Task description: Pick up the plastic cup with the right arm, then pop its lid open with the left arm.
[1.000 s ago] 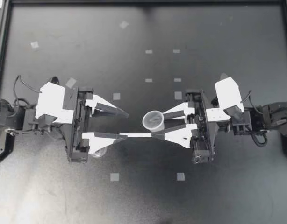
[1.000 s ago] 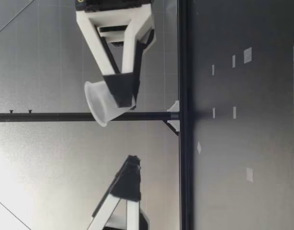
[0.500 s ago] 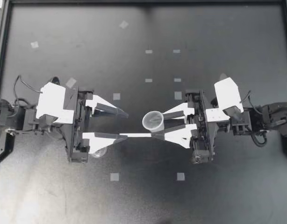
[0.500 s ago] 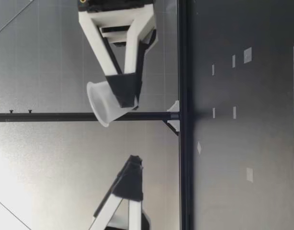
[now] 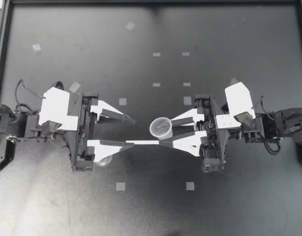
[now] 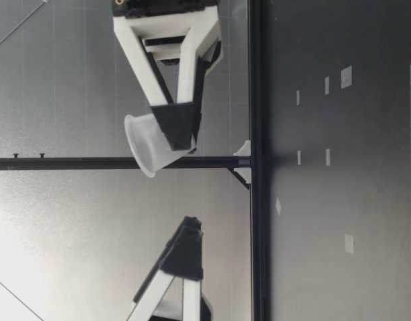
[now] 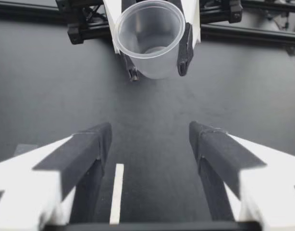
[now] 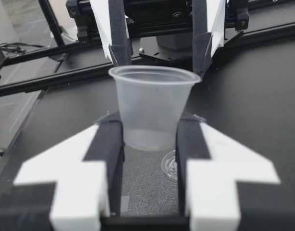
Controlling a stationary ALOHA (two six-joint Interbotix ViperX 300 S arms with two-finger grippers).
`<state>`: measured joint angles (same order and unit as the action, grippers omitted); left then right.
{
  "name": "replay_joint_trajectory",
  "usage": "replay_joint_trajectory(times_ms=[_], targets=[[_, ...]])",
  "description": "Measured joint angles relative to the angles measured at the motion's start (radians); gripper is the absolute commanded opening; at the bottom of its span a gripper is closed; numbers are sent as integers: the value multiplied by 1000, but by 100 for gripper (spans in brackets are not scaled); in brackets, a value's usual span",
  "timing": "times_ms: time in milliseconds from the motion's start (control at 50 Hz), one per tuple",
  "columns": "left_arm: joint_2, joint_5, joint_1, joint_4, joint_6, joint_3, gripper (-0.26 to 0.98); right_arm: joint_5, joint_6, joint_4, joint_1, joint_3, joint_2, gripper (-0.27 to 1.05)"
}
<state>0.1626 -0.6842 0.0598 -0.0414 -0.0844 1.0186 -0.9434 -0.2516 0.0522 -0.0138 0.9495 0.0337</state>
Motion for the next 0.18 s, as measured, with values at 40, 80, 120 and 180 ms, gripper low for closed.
replay_joint_trajectory(times_ms=[40,80,120,180], targets=[[0,0,0,0,0,0,57,0,-2,0,0,0,0,23],[-2,0,0,0,0,2,57,0,0,0,2,0,0,23],[-2,0,0,0,0,0,57,0,0,0,2,0,-2,23],[-2,0,0,0,0,0,57,0,0,0,0,0,-2,23]])
